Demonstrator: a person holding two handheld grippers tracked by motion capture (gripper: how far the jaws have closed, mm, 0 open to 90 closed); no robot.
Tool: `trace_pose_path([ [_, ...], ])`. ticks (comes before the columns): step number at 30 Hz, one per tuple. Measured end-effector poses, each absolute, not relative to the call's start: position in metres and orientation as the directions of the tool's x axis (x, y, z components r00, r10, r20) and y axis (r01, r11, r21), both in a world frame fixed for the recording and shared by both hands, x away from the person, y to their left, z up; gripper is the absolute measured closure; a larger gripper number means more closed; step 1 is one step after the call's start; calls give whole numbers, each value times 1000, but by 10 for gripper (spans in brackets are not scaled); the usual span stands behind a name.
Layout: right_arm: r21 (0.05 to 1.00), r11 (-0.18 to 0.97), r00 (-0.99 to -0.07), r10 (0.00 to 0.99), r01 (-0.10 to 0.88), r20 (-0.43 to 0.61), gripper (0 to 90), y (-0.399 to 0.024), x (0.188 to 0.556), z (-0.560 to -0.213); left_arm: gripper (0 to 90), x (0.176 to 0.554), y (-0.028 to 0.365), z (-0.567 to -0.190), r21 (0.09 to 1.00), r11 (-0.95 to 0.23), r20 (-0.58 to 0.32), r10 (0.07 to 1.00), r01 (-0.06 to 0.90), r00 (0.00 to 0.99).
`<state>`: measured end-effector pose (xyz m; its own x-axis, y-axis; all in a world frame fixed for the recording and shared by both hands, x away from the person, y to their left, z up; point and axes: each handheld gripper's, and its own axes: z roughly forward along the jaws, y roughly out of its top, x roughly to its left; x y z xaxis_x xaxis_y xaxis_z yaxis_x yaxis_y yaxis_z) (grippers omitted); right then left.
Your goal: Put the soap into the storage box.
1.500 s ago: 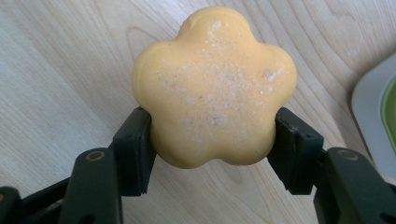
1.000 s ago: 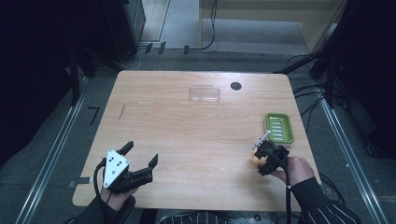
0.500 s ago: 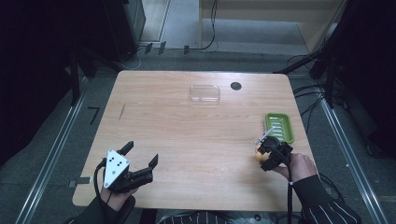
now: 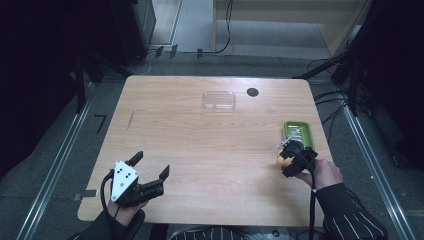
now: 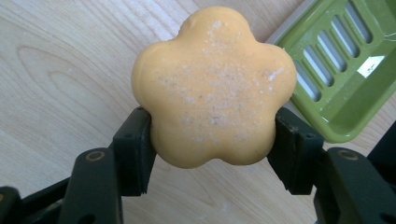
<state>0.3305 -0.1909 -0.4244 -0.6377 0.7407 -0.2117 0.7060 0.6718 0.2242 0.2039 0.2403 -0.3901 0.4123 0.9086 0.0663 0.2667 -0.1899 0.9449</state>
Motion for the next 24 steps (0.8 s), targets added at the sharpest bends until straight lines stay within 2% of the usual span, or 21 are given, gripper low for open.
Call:
trace_pose_path([
  [24, 265, 611, -579, 792, 746, -194, 400, -201, 353, -412, 137, 204, 240, -390, 943, -195, 70, 907, 269, 414],
])
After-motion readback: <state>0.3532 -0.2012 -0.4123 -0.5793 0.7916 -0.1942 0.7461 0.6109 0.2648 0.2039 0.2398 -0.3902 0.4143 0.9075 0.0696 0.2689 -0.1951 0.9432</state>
